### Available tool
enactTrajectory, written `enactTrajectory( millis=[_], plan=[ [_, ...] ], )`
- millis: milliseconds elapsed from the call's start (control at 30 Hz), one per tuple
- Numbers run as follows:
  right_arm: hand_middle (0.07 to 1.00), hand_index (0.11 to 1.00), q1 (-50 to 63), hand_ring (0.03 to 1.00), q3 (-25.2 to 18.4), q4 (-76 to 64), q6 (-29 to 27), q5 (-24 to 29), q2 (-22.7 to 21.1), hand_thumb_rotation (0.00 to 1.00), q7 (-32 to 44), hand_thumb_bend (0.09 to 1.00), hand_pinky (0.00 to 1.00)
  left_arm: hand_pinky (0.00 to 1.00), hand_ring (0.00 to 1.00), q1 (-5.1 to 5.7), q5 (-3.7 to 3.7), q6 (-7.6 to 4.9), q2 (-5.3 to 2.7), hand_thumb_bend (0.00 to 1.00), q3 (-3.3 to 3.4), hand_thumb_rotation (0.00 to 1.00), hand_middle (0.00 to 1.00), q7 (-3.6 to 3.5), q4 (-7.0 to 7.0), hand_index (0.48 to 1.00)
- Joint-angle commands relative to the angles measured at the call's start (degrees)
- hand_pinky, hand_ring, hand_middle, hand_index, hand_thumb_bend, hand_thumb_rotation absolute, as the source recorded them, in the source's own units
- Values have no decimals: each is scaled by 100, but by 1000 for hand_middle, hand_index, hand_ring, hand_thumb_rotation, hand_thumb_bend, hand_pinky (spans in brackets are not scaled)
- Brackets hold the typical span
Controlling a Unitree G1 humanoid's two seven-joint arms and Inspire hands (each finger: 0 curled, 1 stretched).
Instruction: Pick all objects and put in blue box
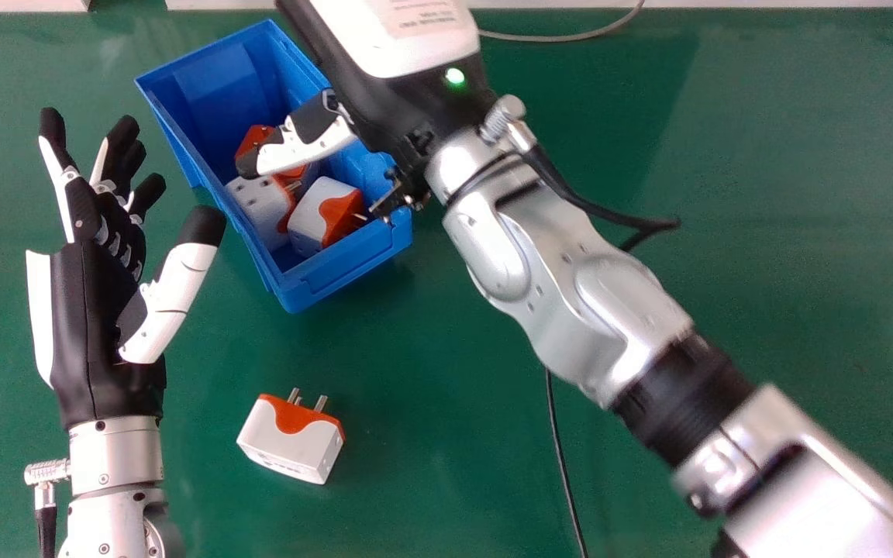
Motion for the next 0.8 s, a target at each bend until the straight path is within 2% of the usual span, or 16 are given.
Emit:
enactTrajectory(
  millis=[0,67,133,267,300,367,467,533,633,700,733,767],
  plan=[
    [1000,1000,1175,1000,-165,-2593,1439,-229,-102,311,1669,984,1000,903,942,167,-116,46,-33,857,-15,557,930,-33,-337,926],
    [1000,1000,1759,1000,-14,-3733,2141,-667,-402,363,3050,955,853,901,944,169,-92,23,-11,862,-1,557,928,-38,-298,924],
    [1000,1000,2009,978,104,-4294,2391,-969,-655,403,3926,954,703,898,943,175,-70,30,-2,859,5,558,926,-36,-290,920],
    [989,1000,2348,941,340,-5222,2477,-1358,-1243,411,5801,956,605,894,942,146,-123,28,23,848,-10,555,928,-121,-248,921],
    [975,996,2426,923,394,-5368,2486,-1401,-1281,402,6057,964,584,894,941,147,-95,43,29,845,-12,553,929,-111,-260,921],
    [947,978,2571,888,588,-5537,2420,-1494,-1303,381,6409,973,553,891,938,145,-45,79,30,845,-10,556,931,-77,-275,921],
    [915,934,2708,867,877,-5577,2364,-1834,-1136,304,6767,980,542,895,937,151,-80,127,25,857,-16,555,931,-105,-293,915],
    [913,926,2750,871,1096,-5544,2280,-2137,-944,278,7014,978,545,896,938,161,-116,151,17,859,-23,553,931,-149,-323,914],
    [897,885,2754,861,1296,-5444,2043,-2414,-727,224,7200,968,539,902,944,184,-76,177,15,843,-13,547,934,-143,-370,917],
    [888,872,2756,848,1381,-5358,1718,-2459,-715,167,7069,934,538,899,945,201,-100,209,14,842,-9,547,933,-152,-409,918],
    [876,858,2770,830,1393,-5325,1595,-2460,-709,87,7012,880,536,898,946,206,-109,219,14,844,-8,547,933,-157,-423,919],
    [874,854,2793,826,1402,-5252,1484,-2421,-680,69,6940,867,536,898,946,208,-85,211,23,845,-5,547,933,-146,-425,920]
  ],
)
